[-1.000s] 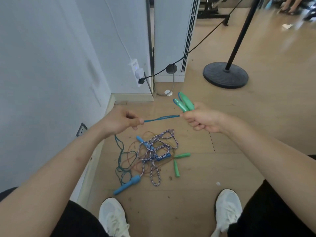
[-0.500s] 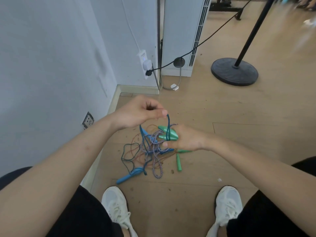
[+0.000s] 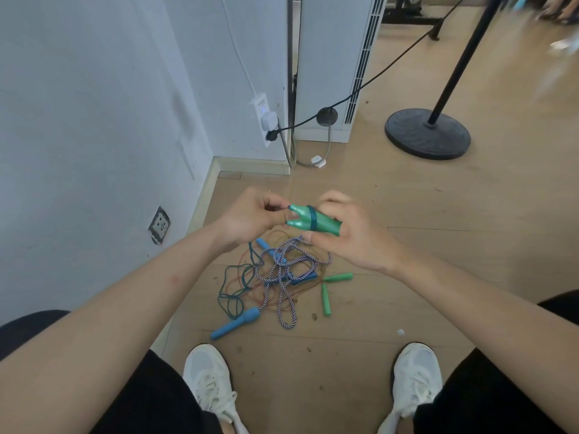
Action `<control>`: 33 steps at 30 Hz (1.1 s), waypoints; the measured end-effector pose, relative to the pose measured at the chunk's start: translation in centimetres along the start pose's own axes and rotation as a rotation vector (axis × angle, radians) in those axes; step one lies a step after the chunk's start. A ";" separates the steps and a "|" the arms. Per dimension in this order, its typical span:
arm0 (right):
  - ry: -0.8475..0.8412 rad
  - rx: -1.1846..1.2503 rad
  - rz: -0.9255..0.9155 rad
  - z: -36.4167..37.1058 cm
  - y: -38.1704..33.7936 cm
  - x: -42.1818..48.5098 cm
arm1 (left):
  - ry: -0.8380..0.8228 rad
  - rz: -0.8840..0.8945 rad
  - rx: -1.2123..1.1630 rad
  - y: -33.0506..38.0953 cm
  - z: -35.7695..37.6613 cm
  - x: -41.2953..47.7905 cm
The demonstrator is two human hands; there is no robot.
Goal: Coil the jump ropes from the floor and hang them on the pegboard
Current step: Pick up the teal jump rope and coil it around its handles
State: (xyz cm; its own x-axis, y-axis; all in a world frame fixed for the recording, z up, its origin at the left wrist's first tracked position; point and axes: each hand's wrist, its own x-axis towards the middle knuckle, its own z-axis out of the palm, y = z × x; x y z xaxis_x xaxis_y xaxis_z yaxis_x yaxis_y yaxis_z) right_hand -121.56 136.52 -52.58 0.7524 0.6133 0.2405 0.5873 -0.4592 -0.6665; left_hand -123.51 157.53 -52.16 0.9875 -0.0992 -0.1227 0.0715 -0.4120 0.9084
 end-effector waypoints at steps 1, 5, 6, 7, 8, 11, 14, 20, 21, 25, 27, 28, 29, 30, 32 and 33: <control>0.039 0.030 0.034 -0.1 0.0 0.0 | 0.002 -0.010 -0.022 0.1 0.1 0.0; 0.119 0.201 0.160 -0.6 -0.1 -0.1 | 0.014 -0.003 -0.087 0.7 0.5 -0.2; 0.132 0.228 0.158 -0.7 -0.1 -0.1 | 0.020 0.015 -0.069 0.7 0.6 -0.2; 0.136 0.247 0.150 -0.7 0.1 0.1 | 0.021 0.045 -0.040 0.9 0.8 -0.3; 0.134 0.253 0.145 -0.7 0.2 0.3 | 0.023 0.083 0.012 0.8 0.9 -0.3; 0.168 0.235 0.168 -0.8 0.9 0.6 | 0.004 0.229 0.280 0.6 1.3 -0.6; 0.187 0.140 0.203 -1.1 1.6 1.0 | -0.040 0.337 0.543 0.4 1.7 -0.8; 0.083 -0.070 0.278 -1.8 3.7 1.1 | -0.006 0.403 0.647 1.5 1.2 -1.3; 0.053 -0.124 0.280 -2.0 3.7 1.0 | 0.016 0.408 0.638 1.7 1.0 -1.4; -0.108 -0.234 0.267 -2.2 2.7 0.7 | 0.086 0.444 0.534 2.3 0.5 -1.3; -0.193 -0.231 0.220 -2.0 1.8 0.5 | 0.119 0.437 0.448 2.2 0.4 -1.0; -0.224 -0.231 0.189 -1.8 1.4 0.4 | 0.136 0.425 0.401 2.1 0.4 -0.8; -0.248 -0.219 0.164 -1.7 1.0 0.3 | 0.151 0.410 0.358 2.0 0.3 -0.6; -0.261 -0.192 0.143 -1.5 0.7 0.2 | 0.164 0.398 0.327 1.9 0.3 -0.4; -0.248 -0.121 0.122 -1.3 0.4 0.0 | 0.181 0.369 0.286 1.8 0.3 -0.1; -0.227 -0.081 0.119 -1.3 0.2 0.0 | 0.187 0.343 0.253 1.8 0.3 0.0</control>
State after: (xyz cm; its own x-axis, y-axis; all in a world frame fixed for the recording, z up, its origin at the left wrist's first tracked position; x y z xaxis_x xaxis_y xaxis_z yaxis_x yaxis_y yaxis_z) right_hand -121.05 135.57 -51.78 0.7366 0.6763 -0.0062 0.5278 -0.5807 -0.6199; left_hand -123.41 156.54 -50.67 0.9582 -0.1126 0.2631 -0.2771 -0.5942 0.7551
